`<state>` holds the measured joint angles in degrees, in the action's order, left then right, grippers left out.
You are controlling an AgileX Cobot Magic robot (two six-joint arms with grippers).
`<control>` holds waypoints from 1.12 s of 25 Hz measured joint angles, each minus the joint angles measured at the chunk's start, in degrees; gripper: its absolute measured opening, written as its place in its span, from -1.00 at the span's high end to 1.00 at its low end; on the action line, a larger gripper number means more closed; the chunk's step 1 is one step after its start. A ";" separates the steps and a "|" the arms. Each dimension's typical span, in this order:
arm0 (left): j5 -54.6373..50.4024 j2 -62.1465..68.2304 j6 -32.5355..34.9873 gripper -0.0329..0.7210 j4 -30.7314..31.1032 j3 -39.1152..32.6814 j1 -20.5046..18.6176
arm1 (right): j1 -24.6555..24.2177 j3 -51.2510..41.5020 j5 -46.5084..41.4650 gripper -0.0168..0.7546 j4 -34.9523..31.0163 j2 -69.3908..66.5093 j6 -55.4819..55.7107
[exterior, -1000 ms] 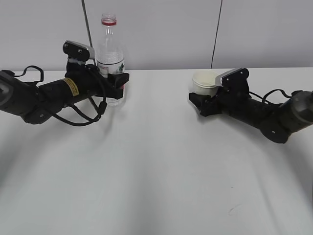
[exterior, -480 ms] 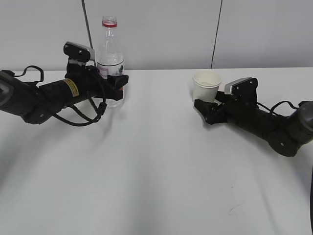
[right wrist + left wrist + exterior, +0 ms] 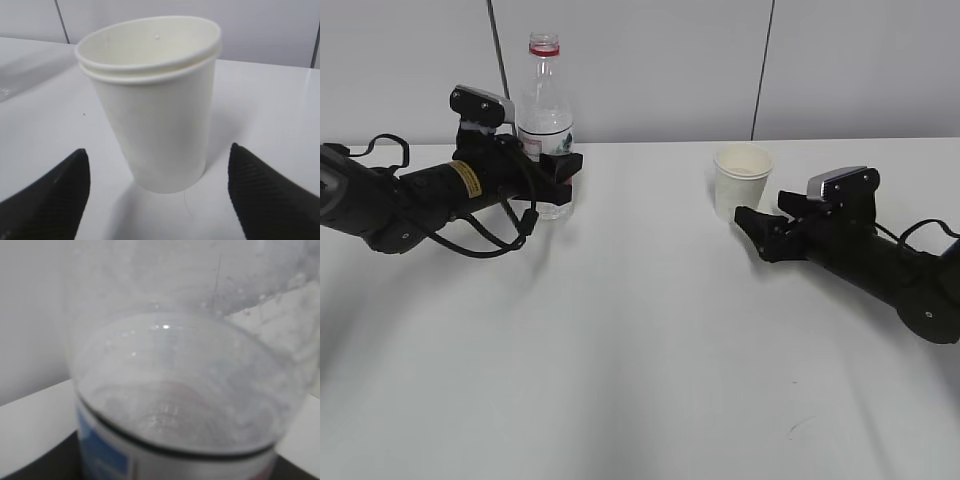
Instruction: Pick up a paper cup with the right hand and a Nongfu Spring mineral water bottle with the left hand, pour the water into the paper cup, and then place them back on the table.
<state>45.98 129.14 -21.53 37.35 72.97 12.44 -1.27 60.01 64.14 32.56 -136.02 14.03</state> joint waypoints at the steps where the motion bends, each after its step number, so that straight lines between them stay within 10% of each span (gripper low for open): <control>1: 0.00 0.00 0.00 -0.06 0.00 0.00 0.00 | 0.00 -1.05 0.26 -0.70 0.00 1.04 0.00; 28: 0.99 2.65 0.00 -0.06 -9.99 0.13 0.00 | 0.00 -28.00 -2.69 -0.58 2.33 33.30 2.79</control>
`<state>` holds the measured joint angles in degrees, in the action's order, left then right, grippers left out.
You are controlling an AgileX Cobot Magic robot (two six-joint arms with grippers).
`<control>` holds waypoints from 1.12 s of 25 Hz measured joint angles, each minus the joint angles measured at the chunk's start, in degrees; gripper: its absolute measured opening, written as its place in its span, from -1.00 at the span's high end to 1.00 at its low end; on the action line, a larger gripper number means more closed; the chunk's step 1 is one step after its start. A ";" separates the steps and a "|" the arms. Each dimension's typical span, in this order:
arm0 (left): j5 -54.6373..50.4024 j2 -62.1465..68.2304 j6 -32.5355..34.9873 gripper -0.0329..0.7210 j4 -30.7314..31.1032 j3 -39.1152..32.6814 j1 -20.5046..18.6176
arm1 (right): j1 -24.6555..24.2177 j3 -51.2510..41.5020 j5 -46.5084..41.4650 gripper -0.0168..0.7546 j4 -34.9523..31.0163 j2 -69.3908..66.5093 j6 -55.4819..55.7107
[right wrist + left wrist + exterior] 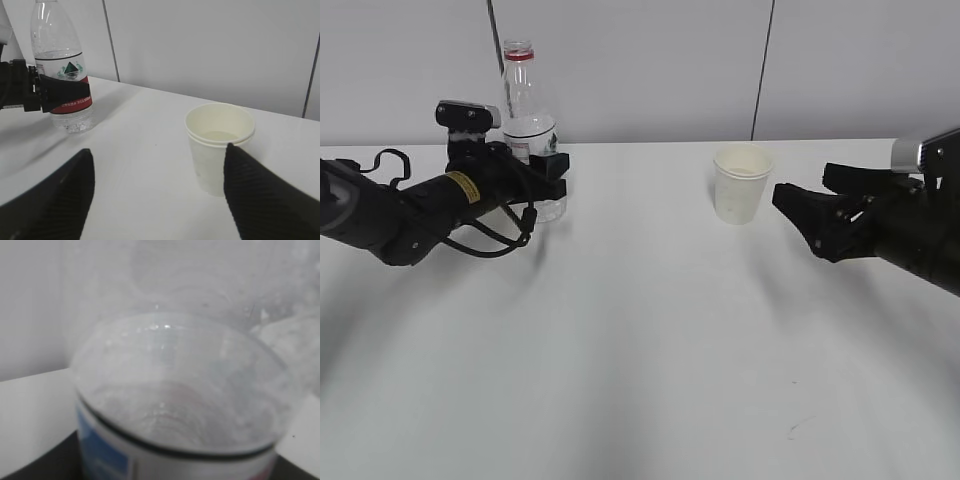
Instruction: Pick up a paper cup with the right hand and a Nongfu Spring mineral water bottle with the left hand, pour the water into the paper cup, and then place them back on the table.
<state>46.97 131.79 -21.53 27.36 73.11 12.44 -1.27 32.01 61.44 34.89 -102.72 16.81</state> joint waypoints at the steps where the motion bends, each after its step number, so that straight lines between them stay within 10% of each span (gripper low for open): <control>1: 0.90 0.23 0.00 -0.06 -0.16 0.00 0.00 | 0.10 0.01 0.00 -0.58 0.46 0.00 0.27; 28: 5.71 2.51 0.00 -0.64 1.33 -1.32 0.00 | 0.10 -0.03 0.11 -0.58 4.14 0.00 2.98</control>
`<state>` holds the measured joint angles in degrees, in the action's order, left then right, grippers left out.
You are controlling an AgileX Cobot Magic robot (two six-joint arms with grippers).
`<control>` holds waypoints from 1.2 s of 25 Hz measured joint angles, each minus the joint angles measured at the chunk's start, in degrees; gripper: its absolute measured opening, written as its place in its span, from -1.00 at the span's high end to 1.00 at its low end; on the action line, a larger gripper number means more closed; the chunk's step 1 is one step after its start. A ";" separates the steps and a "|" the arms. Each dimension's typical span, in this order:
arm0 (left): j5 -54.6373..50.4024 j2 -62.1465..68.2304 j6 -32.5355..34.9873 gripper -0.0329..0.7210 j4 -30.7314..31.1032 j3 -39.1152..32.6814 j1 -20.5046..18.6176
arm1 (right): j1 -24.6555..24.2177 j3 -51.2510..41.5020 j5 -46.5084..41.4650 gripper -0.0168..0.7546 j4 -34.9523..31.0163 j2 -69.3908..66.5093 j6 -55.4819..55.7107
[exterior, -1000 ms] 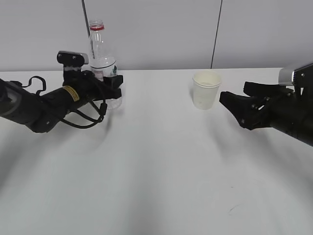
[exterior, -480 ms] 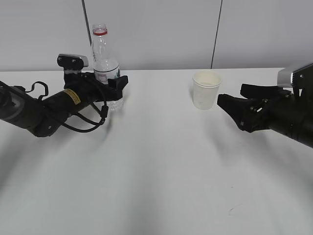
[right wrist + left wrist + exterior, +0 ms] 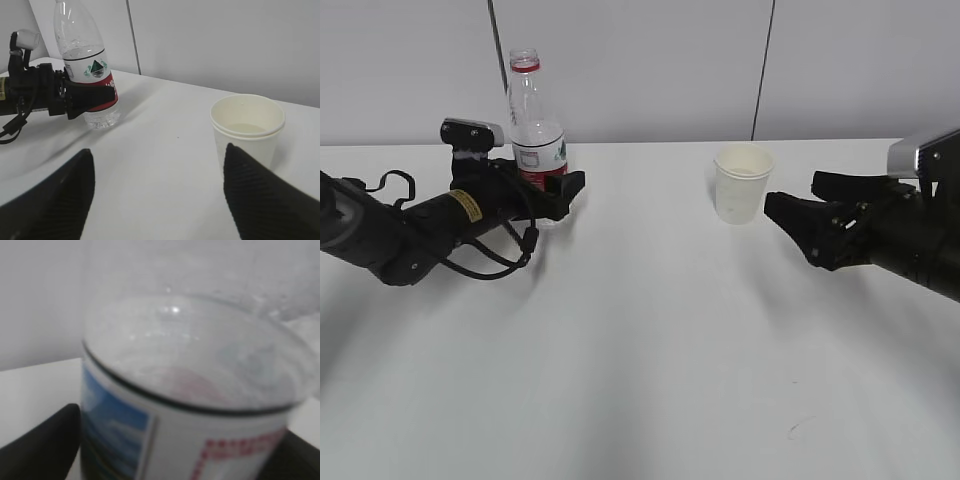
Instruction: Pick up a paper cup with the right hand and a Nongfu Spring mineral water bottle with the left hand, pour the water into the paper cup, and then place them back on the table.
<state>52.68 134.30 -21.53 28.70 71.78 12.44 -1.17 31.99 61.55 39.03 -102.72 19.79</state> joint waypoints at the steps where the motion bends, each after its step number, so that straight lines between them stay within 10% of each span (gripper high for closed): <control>1: -0.40 -0.62 0.00 -0.64 0.39 -0.99 0.00 | 0.00 0.00 0.00 -0.58 0.00 0.00 0.00; 16: -3.99 -13.84 0.00 -0.64 0.84 -20.02 -0.68 | 0.00 0.00 -2.35 -0.58 0.00 0.00 0.28; 30: -29.49 -42.42 0.00 -0.64 0.91 -23.61 0.57 | 0.00 10.71 -24.41 -0.56 6.80 6.07 16.38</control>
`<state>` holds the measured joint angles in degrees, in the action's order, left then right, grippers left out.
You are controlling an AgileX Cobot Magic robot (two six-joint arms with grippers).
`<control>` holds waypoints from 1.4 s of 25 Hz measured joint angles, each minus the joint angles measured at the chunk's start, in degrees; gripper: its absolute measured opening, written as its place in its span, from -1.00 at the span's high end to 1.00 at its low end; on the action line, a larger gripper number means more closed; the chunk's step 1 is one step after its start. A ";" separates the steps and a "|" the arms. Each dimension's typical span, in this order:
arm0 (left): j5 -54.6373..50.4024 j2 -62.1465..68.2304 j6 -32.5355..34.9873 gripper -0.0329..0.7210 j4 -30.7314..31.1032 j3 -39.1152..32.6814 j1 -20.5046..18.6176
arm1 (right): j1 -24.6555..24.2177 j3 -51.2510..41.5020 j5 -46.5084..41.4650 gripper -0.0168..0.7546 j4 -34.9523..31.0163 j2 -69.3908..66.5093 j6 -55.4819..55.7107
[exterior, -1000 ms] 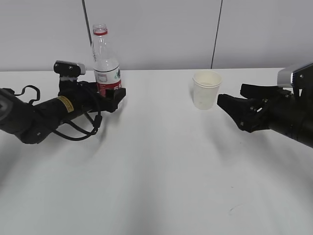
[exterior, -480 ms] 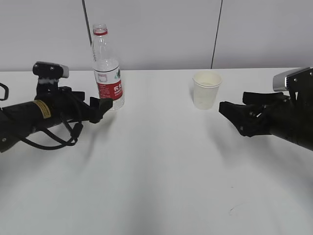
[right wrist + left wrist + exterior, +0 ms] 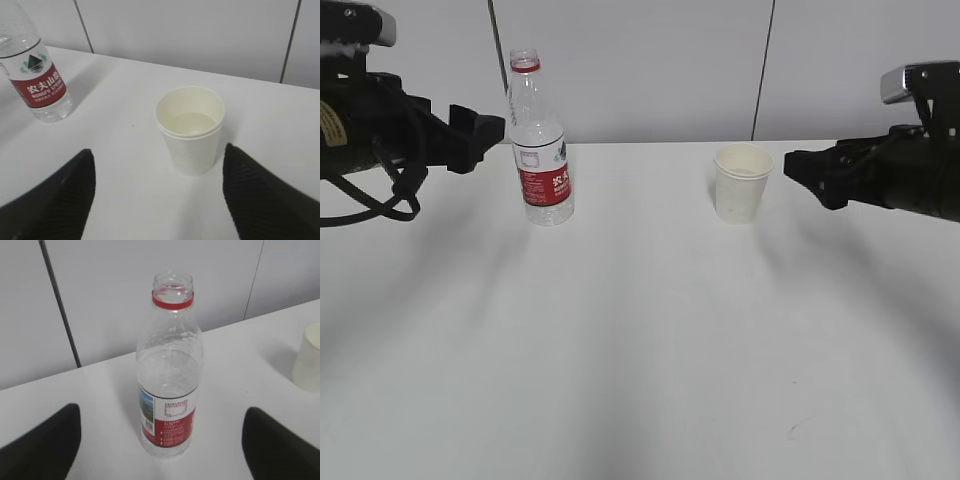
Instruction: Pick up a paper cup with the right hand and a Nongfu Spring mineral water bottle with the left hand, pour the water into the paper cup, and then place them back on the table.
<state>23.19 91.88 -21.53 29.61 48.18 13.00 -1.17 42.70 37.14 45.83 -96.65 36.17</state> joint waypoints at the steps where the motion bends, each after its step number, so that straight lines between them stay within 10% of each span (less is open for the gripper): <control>1: -2.02 -1.10 0.00 -0.64 0.00 -0.07 0.43 | 0.00 1.03 -2.82 -0.56 1.51 0.95 2.39; 8: -13.36 -6.51 0.00 -0.64 -0.23 -0.44 3.92 | 2.29 3.98 -21.39 -0.56 18.94 5.20 22.07; 14: -17.05 -8.73 0.00 -0.64 -2.97 -0.44 4.52 | 10.52 5.70 -48.56 -0.53 18.61 7.62 22.92; 24: -26.75 -12.87 0.00 -0.64 -6.18 -0.59 4.56 | 13.17 25.15 -87.57 -0.24 -34.45 7.72 -32.89; 35: -64.42 -25.36 8.14 -0.60 -24.57 -0.59 4.56 | 13.17 30.64 -94.08 -0.41 -43.88 11.09 -42.75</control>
<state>-41.23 66.52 -13.39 5.03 47.58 17.57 12.00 73.34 -56.93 1.95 -85.56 -6.58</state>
